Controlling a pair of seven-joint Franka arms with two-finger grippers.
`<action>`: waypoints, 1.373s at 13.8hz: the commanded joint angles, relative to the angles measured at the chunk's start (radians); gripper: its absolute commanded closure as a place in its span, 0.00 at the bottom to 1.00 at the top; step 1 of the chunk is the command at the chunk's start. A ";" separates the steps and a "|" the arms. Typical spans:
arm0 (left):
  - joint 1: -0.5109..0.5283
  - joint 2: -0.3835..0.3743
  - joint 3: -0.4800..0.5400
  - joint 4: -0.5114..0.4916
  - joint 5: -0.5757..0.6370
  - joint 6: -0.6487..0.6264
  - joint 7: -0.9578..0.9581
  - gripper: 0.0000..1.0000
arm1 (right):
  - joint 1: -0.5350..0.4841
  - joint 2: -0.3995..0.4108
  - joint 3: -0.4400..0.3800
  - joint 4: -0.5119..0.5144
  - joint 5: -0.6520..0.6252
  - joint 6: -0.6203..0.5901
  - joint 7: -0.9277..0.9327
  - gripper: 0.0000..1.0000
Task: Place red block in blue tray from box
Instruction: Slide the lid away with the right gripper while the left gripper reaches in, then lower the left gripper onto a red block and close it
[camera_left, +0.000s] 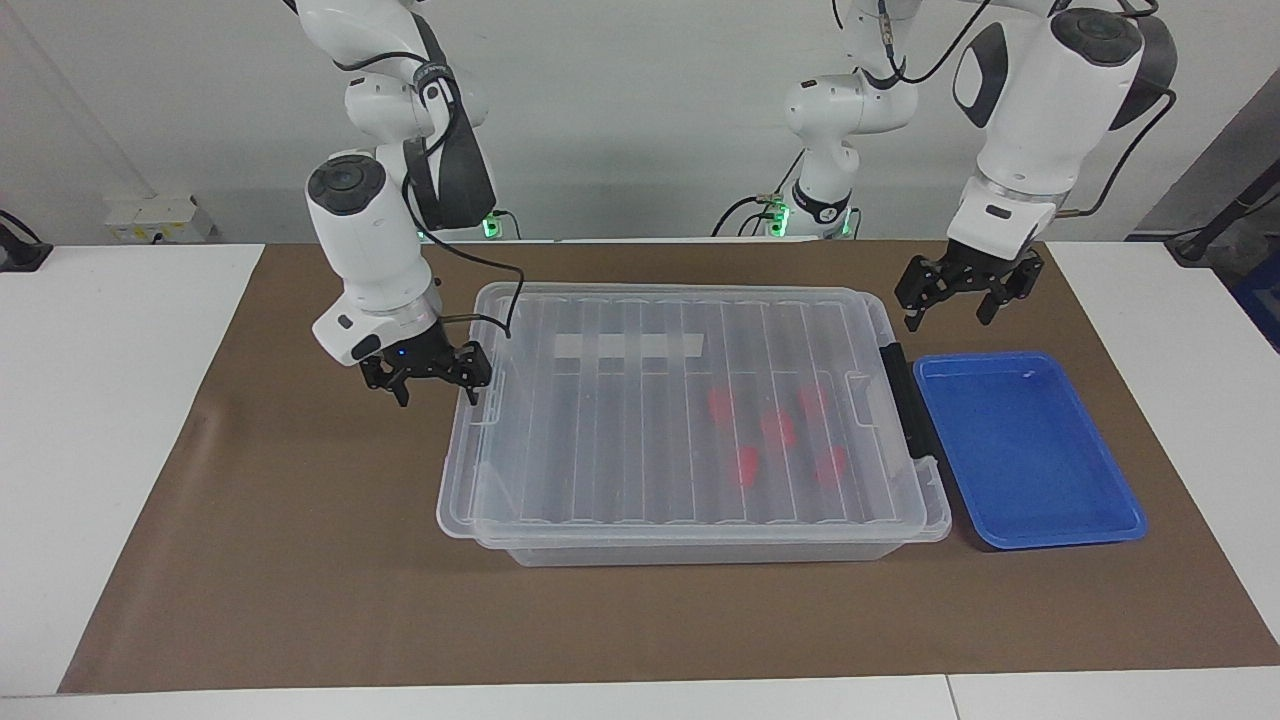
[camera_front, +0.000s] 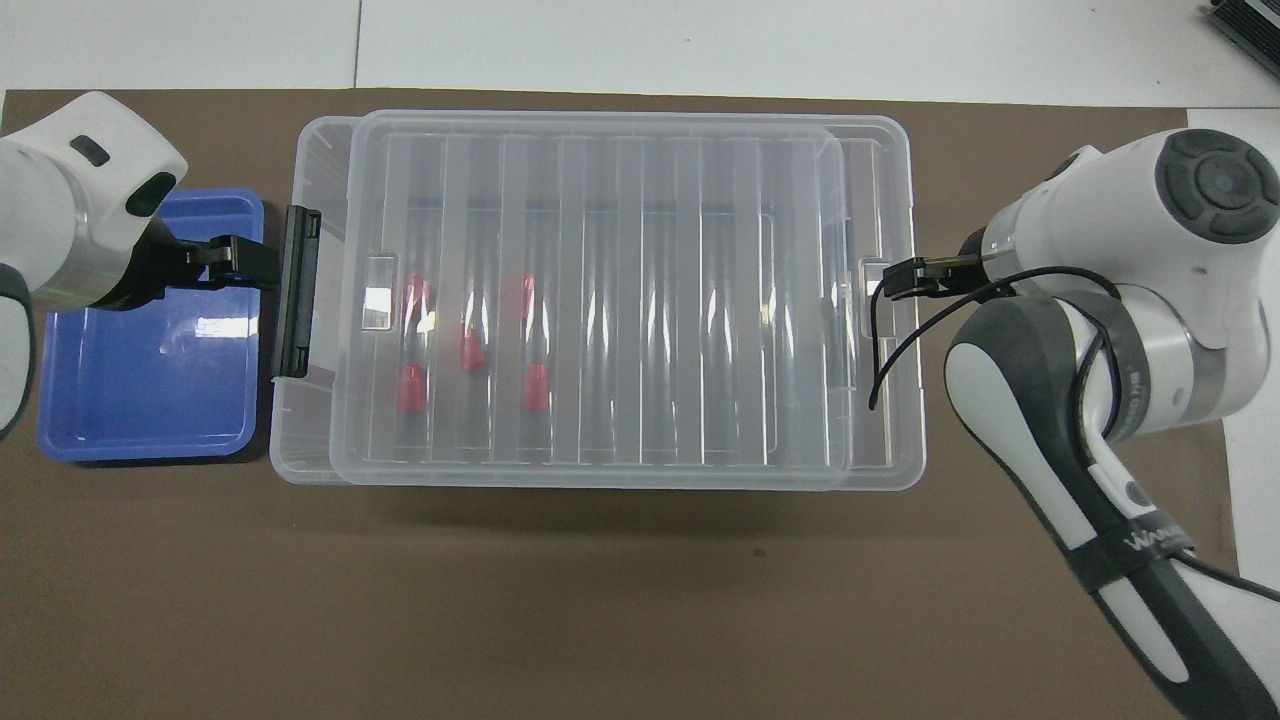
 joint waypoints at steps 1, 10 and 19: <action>-0.008 -0.018 0.006 -0.087 -0.007 0.113 -0.037 0.00 | -0.061 -0.006 0.007 -0.013 0.000 0.004 -0.119 0.01; -0.076 0.094 -0.102 -0.133 0.008 0.303 -0.556 0.00 | -0.156 -0.006 0.007 -0.007 0.000 0.005 -0.301 0.01; -0.067 0.058 -0.135 -0.262 0.002 0.402 -0.739 0.00 | -0.236 -0.004 0.005 -0.003 0.000 0.016 -0.450 0.01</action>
